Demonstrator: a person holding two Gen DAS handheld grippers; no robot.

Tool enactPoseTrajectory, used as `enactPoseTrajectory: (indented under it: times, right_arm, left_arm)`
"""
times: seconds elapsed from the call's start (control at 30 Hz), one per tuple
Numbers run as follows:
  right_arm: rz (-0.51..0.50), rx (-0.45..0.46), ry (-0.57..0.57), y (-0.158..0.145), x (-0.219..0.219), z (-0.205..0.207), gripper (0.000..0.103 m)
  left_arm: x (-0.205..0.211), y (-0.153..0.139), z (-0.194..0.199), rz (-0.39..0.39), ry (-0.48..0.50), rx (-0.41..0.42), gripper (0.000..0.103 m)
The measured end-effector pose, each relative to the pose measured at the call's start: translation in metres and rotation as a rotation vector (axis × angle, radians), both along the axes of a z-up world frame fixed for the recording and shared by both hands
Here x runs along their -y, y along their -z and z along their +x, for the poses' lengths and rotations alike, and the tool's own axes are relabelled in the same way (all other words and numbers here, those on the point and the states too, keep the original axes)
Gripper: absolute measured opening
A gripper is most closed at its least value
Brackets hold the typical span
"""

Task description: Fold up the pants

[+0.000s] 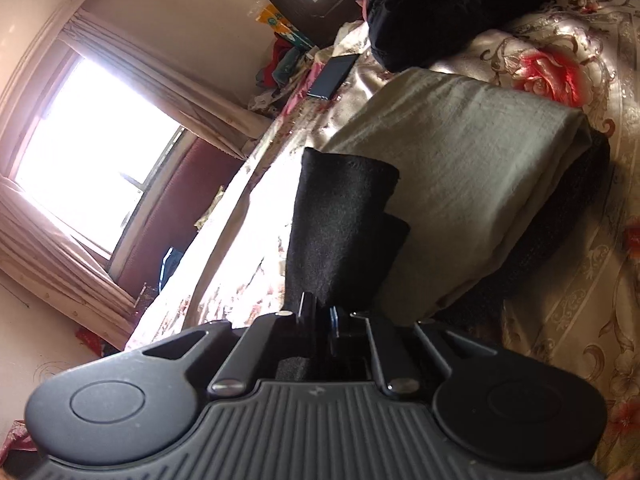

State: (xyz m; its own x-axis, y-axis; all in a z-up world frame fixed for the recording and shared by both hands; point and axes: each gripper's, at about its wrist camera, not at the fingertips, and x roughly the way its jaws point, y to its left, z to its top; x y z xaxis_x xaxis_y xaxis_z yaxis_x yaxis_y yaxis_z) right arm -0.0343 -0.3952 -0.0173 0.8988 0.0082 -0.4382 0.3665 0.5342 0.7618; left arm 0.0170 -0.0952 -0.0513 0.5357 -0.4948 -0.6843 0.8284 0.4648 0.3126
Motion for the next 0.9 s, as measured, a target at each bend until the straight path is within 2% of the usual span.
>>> enactPoseTrajectory:
  times: [0.1, 0.17, 0.3, 0.37, 0.47, 0.53, 0.6, 0.63, 0.73, 0.8, 0.87, 0.9]
  right_arm:
    - [-0.024, 0.031, 0.019, -0.005, 0.003, -0.007, 0.012]
    - [-0.005, 0.024, 0.048, -0.004, 0.010, -0.012, 0.022]
    - [0.005, 0.005, 0.138, 0.001, 0.023, -0.022, 0.027]
    - [0.012, 0.006, 0.136, 0.006, 0.026, -0.015, 0.036]
    - [0.037, 0.029, 0.092, 0.009, 0.025, 0.002, 0.036]
    - [-0.008, 0.036, 0.050, 0.005, 0.019, 0.016, 0.037]
    - [-0.034, -0.001, 0.026, 0.001, 0.019, 0.026, 0.016]
    - [-0.011, -0.005, 0.013, -0.002, 0.023, 0.027, 0.009]
    - [-0.045, -0.041, 0.025, -0.014, 0.032, 0.024, 0.008]
    - [-0.073, -0.118, 0.010, -0.006, 0.033, 0.030, 0.008]
    - [-0.110, -0.176, -0.003, -0.002, 0.028, 0.036, 0.019]
    - [-0.120, -0.169, 0.010, -0.005, 0.025, 0.034, 0.023]
  left_arm:
    - [-0.002, 0.000, 0.001, -0.011, -0.005, -0.005, 0.022]
    - [-0.002, 0.001, 0.001, -0.015, -0.007, -0.007, 0.022]
    - [-0.004, 0.001, 0.002, -0.022, -0.006, -0.009, 0.022]
    - [-0.004, 0.002, 0.002, -0.028, -0.010, -0.013, 0.022]
    - [-0.004, 0.001, 0.002, -0.026, -0.009, -0.011, 0.022]
    - [-0.004, 0.001, 0.001, -0.025, -0.010, -0.010, 0.022]
    - [-0.004, 0.001, 0.001, -0.022, -0.008, -0.007, 0.022]
    - [-0.004, 0.001, 0.001, -0.022, -0.008, -0.006, 0.022]
    - [-0.005, -0.003, 0.000, -0.047, -0.009, -0.026, 0.023]
    - [-0.006, -0.001, 0.002, -0.057, -0.018, -0.048, 0.023]
    - [-0.008, -0.001, 0.002, -0.055, -0.023, -0.056, 0.023]
    - [-0.011, -0.003, 0.001, -0.051, -0.027, -0.067, 0.023]
